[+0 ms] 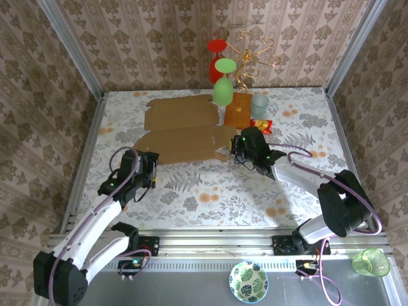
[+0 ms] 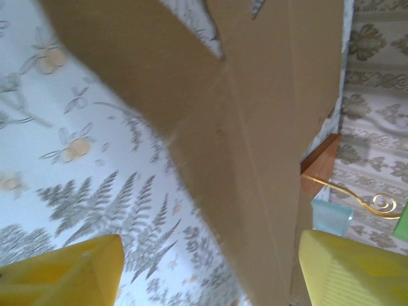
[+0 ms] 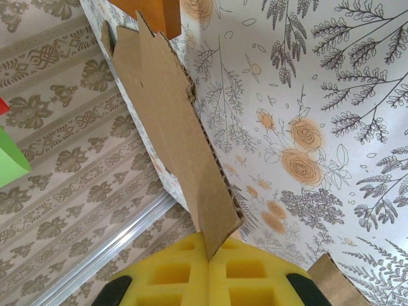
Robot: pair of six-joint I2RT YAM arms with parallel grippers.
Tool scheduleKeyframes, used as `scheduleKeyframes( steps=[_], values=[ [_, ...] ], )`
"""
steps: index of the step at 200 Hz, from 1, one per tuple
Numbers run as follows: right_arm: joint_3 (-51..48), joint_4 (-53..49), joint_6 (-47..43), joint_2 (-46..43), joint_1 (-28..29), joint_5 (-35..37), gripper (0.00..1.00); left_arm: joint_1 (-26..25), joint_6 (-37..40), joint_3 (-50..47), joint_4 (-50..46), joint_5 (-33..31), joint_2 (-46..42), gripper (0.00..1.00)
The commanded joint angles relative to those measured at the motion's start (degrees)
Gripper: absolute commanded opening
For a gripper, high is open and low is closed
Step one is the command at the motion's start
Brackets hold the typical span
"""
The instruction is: Fold the paper box
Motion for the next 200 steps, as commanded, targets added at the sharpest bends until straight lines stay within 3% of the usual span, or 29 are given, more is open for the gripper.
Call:
scheduleKeyframes(
  steps=[1,28,40,49,53,62,82,94,108,132,163,183,200],
  values=[
    [1.3,-1.9,1.3,-0.2,0.4,-0.2,0.00,-0.3,-2.1,-0.7,11.8,-3.2,2.8,0.67],
    [0.8,-2.7,1.2,-0.6,0.4,-0.9,0.00,-0.4,-1.8,-2.0,18.1,-5.9,5.3,0.49],
    [0.6,-3.3,1.1,-0.8,0.4,-1.1,0.00,-0.4,-1.8,-2.5,20.6,-6.7,6.4,0.30],
    [0.6,-3.9,0.7,-1.3,0.4,-1.0,0.00,-0.3,-2.0,-2.3,21.1,-7.2,6.9,0.06],
    [0.5,-4.2,0.3,-1.6,0.4,-0.9,0.00,-0.3,-2.0,-2.1,21.2,-7.5,7.0,0.00],
    [0.6,-5.2,-0.9,-2.2,0.3,-0.7,0.03,-0.4,-1.8,-1.5,20.9,-8.0,7.1,0.00],
    [1.1,-6.2,-7.3,-4.4,-0.4,-0.6,0.30,-0.3,0.2,1.1,18.3,-9.7,6.0,0.00],
    [3.8,-10.3,-16.1,-7.1,-1.1,-1.2,0.43,-0.3,1.6,4.0,15.2,-11.0,5.0,0.00],
    [7.3,-14.2,-28.3,-9.5,-1.2,-1.6,0.52,-0.4,4.1,7.6,12.0,-12.4,4.2,0.00],
    [15.0,-19.5,-58.1,-12.2,0.7,-3.7,0.53,-0.3,7.1,14.6,5.6,-13.7,4.6,0.00],
    [20.8,-21.1,-93.6,-14.7,5.4,-7.6,0.47,-0.4,9.4,24.2,-4.7,-14.4,6.8,0.00],
    [22.6,-21.0,-107.3,-14.4,6.4,-9.6,0.42,-0.4,10.8,30.2,-9.9,-14.6,9.1,0.00],
    [26.5,-22.7,-106.7,-12.0,6.0,-8.7,0.41,-0.5,11.5,34.3,-12.1,-14.6,10.8,0.00]
  ],
)
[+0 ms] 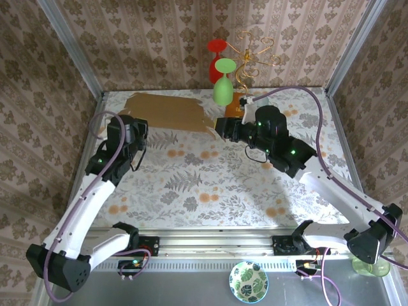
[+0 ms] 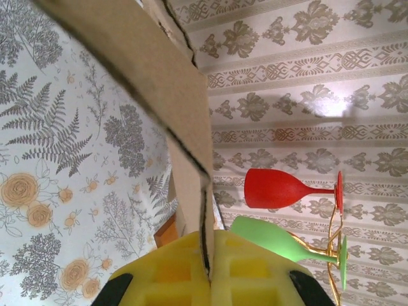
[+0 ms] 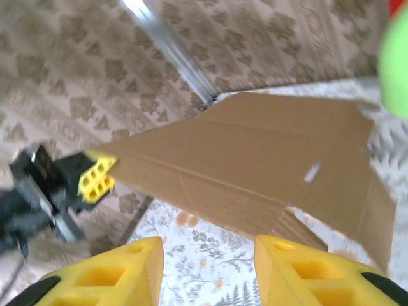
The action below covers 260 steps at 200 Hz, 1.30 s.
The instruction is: Fold the paper box
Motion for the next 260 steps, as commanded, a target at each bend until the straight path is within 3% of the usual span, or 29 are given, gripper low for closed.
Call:
scheduleKeyframes(
  steps=[1,21,50,69,84,110,148,185,232,260],
  values=[
    [5.1,-5.5,-17.3,3.3,-0.6,-1.4,0.41,-0.1,3.3,5.7,-8.4,-1.7,2.2,0.00],
    [12.5,-8.5,-8.0,7.7,-0.2,-3.1,0.40,-0.4,2.5,6.9,-5.6,-2.6,2.8,0.00],
    [12.5,-6.1,25.6,8.3,1.5,1.7,0.47,-0.6,1.3,9.7,-2.8,-5.8,4.5,0.00],
    [5.4,3.5,51.6,6.6,4.8,6.7,0.49,-1.3,2.3,11.2,1.4,-8.2,5.8,0.00],
    [4.0,7.5,63.7,7.1,8.5,13.6,0.53,-1.7,2.5,10.9,5.2,-9.0,6.6,0.00],
    [5.2,11.6,80.2,12.6,12.3,18.3,0.57,-2.2,1.6,10.7,8.5,-8.6,7.8,0.00],
    [10.1,19.1,82.8,20.0,12.7,24.0,0.60,-4.3,0.5,8.8,10.8,-9.1,7.0,0.00],
    [10.5,20.6,85.3,23.9,12.2,24.3,0.54,-5.1,0.3,7.8,11.9,-8.9,6.4,0.00],
    [14.1,24.5,81.5,26.3,11.0,24.6,0.48,-5.6,-0.8,5.9,12.0,-9.1,5.0,0.00],
    [14.1,27.2,83.1,28.3,11.1,25.2,0.39,-6.3,-0.9,5.8,12.4,-9.7,5.1,0.00]
  ],
)
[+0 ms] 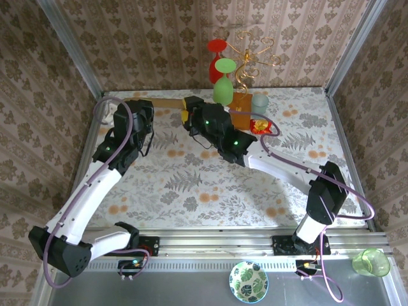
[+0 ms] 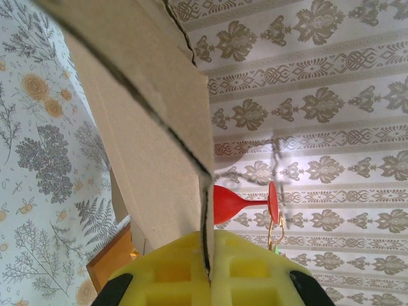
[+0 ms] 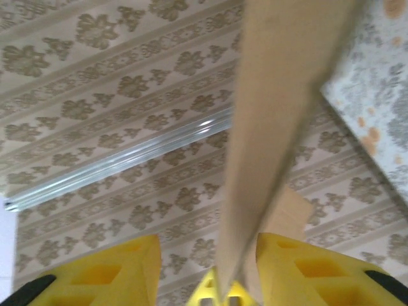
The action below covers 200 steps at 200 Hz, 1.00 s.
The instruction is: Fold the paper box
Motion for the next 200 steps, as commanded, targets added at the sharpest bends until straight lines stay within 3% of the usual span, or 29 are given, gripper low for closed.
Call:
scheduleKeyframes(
  steps=[1,85,129,152,159,168,180,200],
  values=[
    [1.9,4.2,0.6,2.1,0.2,3.7,0.39,-0.9,-0.9,-0.5,2.6,-1.4,-1.1,0.00],
    [3.3,6.4,0.1,4.7,0.4,6.8,0.19,-2.4,-1.4,-1.9,3.1,-2.4,-1.7,0.00],
    [5.1,5.4,-2.8,5.1,-0.5,6.3,0.02,-2.5,0.9,-2.4,4.8,-1.8,-2.5,0.00],
    [7.0,4.8,-7.4,3.9,-1.7,4.7,0.00,-0.8,9.2,2.8,-1.8,-1.0,-3.6,0.43],
    [7.2,5.3,-8.5,3.5,-2.0,4.5,0.00,0.5,12.1,5.6,-6.4,-1.0,-4.0,0.51],
    [7.1,5.7,-9.6,2.7,-2.2,4.3,0.00,2.3,15.5,9.4,-13.3,-0.9,-4.0,0.54],
    [7.0,5.3,-10.9,1.3,-2.4,4.3,0.00,8.7,17.4,13.7,-22.7,0.2,-4.3,0.55],
    [6.1,5.2,-11.6,-1.1,-2.5,4.1,0.00,19.6,19.6,16.5,-30.3,4.8,-5.2,0.55]
  ],
)
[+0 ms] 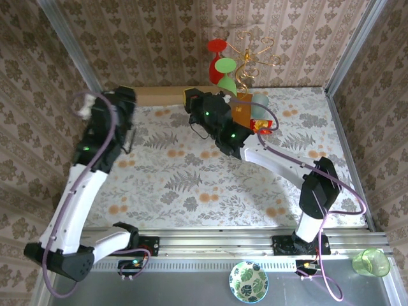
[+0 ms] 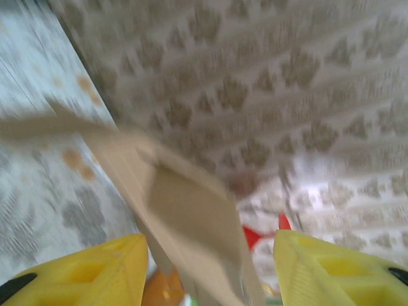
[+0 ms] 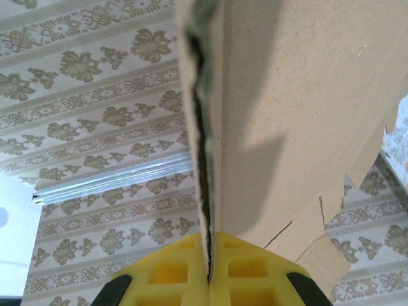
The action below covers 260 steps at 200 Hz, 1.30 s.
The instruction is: Fold the paper box
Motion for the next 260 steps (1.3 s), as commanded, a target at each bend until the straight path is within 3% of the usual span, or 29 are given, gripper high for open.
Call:
scheduleKeyframes(
  steps=[1,19,35,60,90,129,169,204,228,260],
  values=[
    [0.8,1.2,-3.7,-4.8,-0.2,1.1,0.00,10.4,7.3,4.5,-15.9,4.4,-2.9,0.55],
    [0.9,-0.5,-4.1,-7.2,-0.3,0.4,0.00,20.0,6.5,2.6,-17.5,10.6,-3.9,0.55],
    [1.6,-2.6,-5.6,-9.6,-0.1,-0.1,0.00,25.4,6.1,0.1,-17.1,13.6,-4.8,0.55],
    [3.0,-8.6,-7.2,-13.9,0.8,0.1,0.00,30.4,6.0,-3.8,-16.4,16.4,-5.3,0.55],
    [5.4,-18.6,-7.6,-18.5,3.3,3.6,0.00,32.8,6.7,-7.6,-16.3,18.7,-3.9,0.53],
    [12.4,-36.1,-2.6,-15.5,3.5,7.4,0.00,32.8,7.2,-10.1,-17.1,21.3,-1.7,0.52],
    [12.4,-32.6,0.4,-6.1,-1.7,3.3,0.00,32.8,11.7,-8.5,-21.4,24.5,0.2,0.54],
    [8.9,-28.4,-0.1,-3.0,-3.4,1.9,0.00,32.0,13.7,-6.5,-22.4,29.0,-1.0,0.53],
    [5.4,-27.0,0.2,-2.9,-3.7,1.6,0.00,27.3,14.2,-2.3,-20.1,34.3,0.4,0.50],
    [1.7,-25.4,1.0,-3.4,-4.5,1.1,0.00,15.5,15.6,4.9,-19.9,36.0,5.7,0.51]
  ],
)
